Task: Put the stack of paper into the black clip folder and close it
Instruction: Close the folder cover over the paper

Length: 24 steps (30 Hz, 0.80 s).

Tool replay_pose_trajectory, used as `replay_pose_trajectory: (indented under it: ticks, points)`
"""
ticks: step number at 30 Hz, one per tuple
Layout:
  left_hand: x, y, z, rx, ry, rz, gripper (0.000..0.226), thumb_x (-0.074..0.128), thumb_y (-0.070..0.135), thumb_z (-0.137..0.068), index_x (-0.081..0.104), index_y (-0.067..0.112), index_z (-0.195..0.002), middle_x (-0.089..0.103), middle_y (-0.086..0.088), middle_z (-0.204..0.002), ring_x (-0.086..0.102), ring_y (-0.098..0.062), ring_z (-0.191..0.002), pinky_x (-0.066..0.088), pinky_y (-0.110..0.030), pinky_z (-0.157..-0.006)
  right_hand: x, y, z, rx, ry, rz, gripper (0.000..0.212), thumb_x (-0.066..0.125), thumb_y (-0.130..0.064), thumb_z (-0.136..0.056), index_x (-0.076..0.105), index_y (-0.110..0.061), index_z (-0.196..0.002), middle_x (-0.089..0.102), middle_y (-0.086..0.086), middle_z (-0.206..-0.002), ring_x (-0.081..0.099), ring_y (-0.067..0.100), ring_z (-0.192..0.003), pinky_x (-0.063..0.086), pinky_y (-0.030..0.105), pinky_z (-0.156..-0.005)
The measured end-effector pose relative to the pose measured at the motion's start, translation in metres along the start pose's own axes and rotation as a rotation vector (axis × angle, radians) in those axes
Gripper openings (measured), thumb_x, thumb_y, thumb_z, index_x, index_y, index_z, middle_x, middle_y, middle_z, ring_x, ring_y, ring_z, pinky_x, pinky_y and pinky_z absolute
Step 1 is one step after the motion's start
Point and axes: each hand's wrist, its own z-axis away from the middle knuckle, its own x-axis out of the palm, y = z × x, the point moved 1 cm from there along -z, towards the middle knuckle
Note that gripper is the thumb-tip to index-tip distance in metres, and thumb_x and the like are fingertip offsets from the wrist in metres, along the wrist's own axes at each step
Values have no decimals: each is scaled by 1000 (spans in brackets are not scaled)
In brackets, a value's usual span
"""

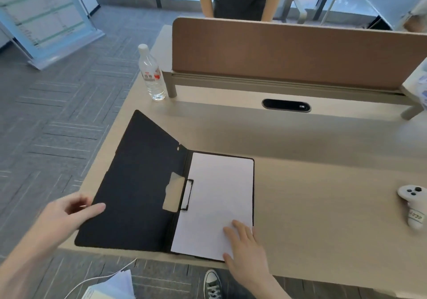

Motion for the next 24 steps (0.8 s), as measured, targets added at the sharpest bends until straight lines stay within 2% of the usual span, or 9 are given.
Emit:
replay_pose_trajectory:
  ticks: [2, 4, 6, 8, 10, 14, 19, 21, 24]
  points:
    - [40, 36, 44, 74, -130, 71, 15, 80, 15, -81, 66, 11, -77, 67, -15, -75, 62, -33, -79, 42, -38, -76, -1, 0, 3, -31, -8, -14, 57, 75, -48, -64, 56, -30, -114, 64, 3, -129, 58, 27, -122, 55, 44, -91]
    - [93, 60, 74, 139, -192, 135, 38, 87, 35, -61, 65, 16, -86, 68, 1, -79, 62, -16, -81, 42, -31, -74, -8, 0, 9, 0, 15, -211, 50, 47, -61, -87, 54, -31, -126, 55, -1, -140, 48, 22, -132, 45, 40, -103]
    - [148, 70, 92, 245, -265, -9, 47, 85, 48, -58, 62, 30, -95, 68, 14, -93, 61, 1, -91, 45, -24, -78, -30, -7, 15, 242, -93, -792, 60, 27, -68, -89, 54, -33, -130, 61, -5, -134, 57, 13, -121, 44, 34, -104]
    - [194, 69, 97, 333, -237, -222, 49, 78, 59, -64, 55, 38, -103, 56, 23, -105, 57, 1, -96, 47, -23, -80, -52, -14, 16, 508, -192, -1411, 50, 27, -62, -94, 60, -33, -118, 75, 3, -110, 71, 21, -97, 52, 45, -96]
    - [233, 63, 98, 356, -172, -333, 57, 70, 69, -65, 50, 43, -112, 48, 25, -114, 56, 1, -101, 46, -23, -78, -59, -10, 12, 630, -144, -1591, 44, 34, -55, -96, 66, -27, -103, 78, 9, -94, 73, 29, -86, 56, 52, -90]
    - [278, 23, 79, 382, -220, -329, 44, 65, 50, -86, 52, 40, -126, 46, 21, -137, 52, 2, -116, 52, -23, -88, -39, 2, 3, 592, -29, -1267, 9, 64, -31, -90, 68, -28, -97, 77, 4, -100, 71, 20, -95, 56, 39, -89]
    - [239, -24, 50, 453, -194, -252, 56, 78, 14, -81, 52, 46, -120, 51, 16, -140, 51, -2, -125, 50, -35, -106, -11, 11, -4, 551, 96, -500, 42, 70, -46, -80, 53, -30, -115, 59, -7, -112, 62, 13, -97, 52, 26, -73]
    - [211, -50, 32, 481, -133, -356, 60, 81, 24, -76, 56, 41, -128, 45, 16, -146, 42, -13, -138, 38, -43, -116, -11, 10, -4, 544, 129, -311, 58, 69, -49, -80, 42, -25, -126, 53, -4, -117, 62, 15, -95, 49, 23, -66]
    - [189, -83, 20, 547, -211, -547, 77, 76, 48, -75, 45, 37, -145, 22, 20, -159, 21, -7, -148, 33, -37, -116, -8, 9, -1, 435, 190, -223, 66, 74, -46, -77, 39, -28, -130, 53, -2, -116, 62, 12, -83, 52, 21, -59]
